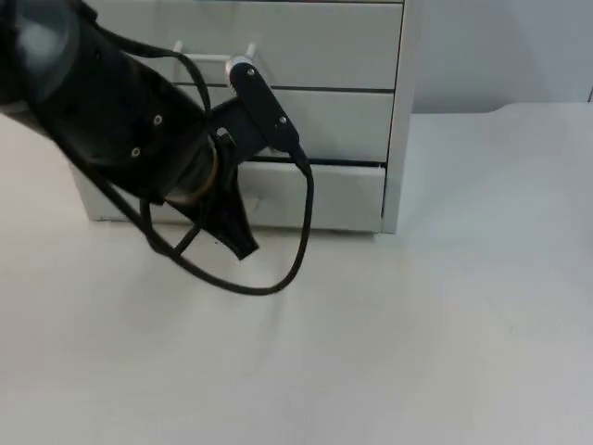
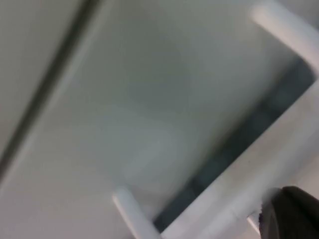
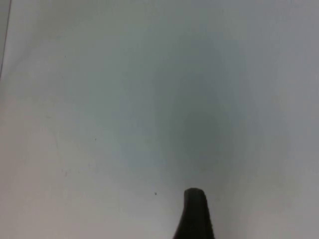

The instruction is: Open the drawer with the left hand, place the block into the drawer with the right hand, then close the drawer with the left hand.

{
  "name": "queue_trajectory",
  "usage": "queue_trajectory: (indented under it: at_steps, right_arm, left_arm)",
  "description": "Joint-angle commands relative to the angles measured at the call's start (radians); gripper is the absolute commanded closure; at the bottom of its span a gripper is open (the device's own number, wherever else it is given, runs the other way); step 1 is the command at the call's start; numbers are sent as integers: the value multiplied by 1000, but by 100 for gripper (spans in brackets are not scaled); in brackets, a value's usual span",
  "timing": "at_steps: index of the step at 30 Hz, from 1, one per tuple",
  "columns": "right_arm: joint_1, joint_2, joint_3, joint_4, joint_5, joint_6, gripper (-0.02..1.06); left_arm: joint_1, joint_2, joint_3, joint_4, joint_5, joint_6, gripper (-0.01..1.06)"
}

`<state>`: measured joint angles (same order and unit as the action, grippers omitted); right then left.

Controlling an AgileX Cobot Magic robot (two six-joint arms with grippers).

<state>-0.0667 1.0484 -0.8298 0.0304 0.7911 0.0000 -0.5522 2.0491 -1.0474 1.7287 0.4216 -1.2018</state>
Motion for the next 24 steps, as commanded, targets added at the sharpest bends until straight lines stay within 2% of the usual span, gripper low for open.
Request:
queue_trajectory:
  at_steps: [1, 9, 18, 20, 23, 24]
  right_arm:
    - [-6, -5, 3, -5, -15, -14, 46]
    - [-6, -5, 3, -5, -24, -14, 46]
    - [-6, -5, 3, -5, -25, -14, 46]
    - [-6, -5, 3, -5, -25, -14, 46]
    - [-6, -5, 3, -5, -27, -14, 46]
    - [-6, -5, 3, -5, -27, -14, 46]
  left_arm:
    - [19, 36, -51, 16, 6, -6, 105]
    - [20, 87, -106, 16, 11, -6, 105]
    - [25, 95, -113, -12, 62, 3, 105]
    - [14, 83, -113, -150, 67, 80, 105]
    - [-23, 51, -113, -402, 69, 314, 105]
    - [-23, 51, -113, -402, 69, 314, 105]
